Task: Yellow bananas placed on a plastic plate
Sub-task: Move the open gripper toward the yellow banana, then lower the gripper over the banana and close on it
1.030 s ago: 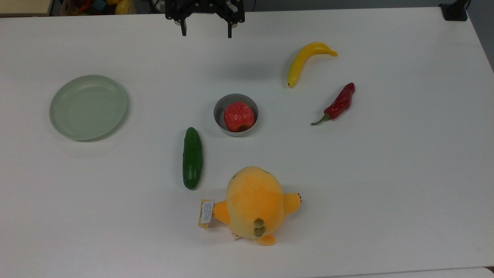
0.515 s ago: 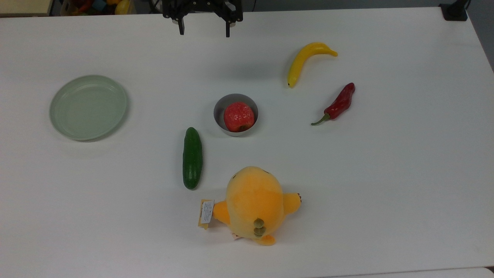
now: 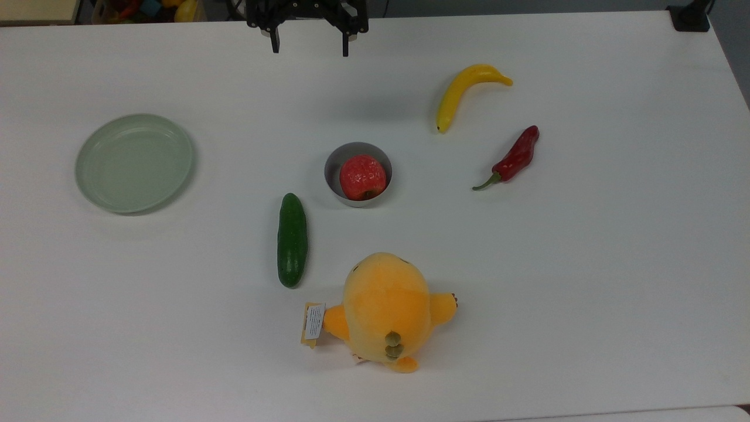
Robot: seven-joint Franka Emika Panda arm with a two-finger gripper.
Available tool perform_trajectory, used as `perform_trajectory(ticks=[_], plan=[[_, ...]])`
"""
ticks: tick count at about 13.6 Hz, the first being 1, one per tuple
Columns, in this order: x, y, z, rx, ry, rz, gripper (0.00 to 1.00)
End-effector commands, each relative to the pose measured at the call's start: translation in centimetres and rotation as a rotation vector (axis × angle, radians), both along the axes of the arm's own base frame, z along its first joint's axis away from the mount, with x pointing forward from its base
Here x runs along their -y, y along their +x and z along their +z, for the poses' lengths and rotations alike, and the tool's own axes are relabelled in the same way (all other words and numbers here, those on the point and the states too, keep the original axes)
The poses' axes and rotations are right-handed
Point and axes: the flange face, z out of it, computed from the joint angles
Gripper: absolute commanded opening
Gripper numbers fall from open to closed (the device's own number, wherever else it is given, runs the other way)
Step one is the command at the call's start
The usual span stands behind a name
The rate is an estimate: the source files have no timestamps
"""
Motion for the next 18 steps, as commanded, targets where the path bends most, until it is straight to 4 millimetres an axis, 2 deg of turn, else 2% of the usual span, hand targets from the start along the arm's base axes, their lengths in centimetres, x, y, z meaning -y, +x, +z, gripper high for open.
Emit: perform_trajectory(ticks=[1, 7, 10, 12, 14, 16, 17, 18], plan=[[0.1, -0.1, 0.4, -0.023, 0.012, 0.013, 1.0], [-0.3, 0.4, 0.0, 0.003, 0.02, 0.008, 1.0], [-2.2, -0.5, -1.9, -0.054, 0.069, -0.09, 1.0], [-5.6, -1.9, -5.0, -0.108, 0.064, -0.185, 1.0], [-8.5, -3.1, -7.0, -0.132, 0.065, -0.231, 1.0], [-13.0, -5.1, -10.0, -0.137, 0.073, -0.264, 1.0], [-14.5, -5.9, -11.2, -0.141, 0.07, -0.263, 1.0], [-16.3, -7.0, -13.3, -0.151, 0.061, -0.261, 1.0]])
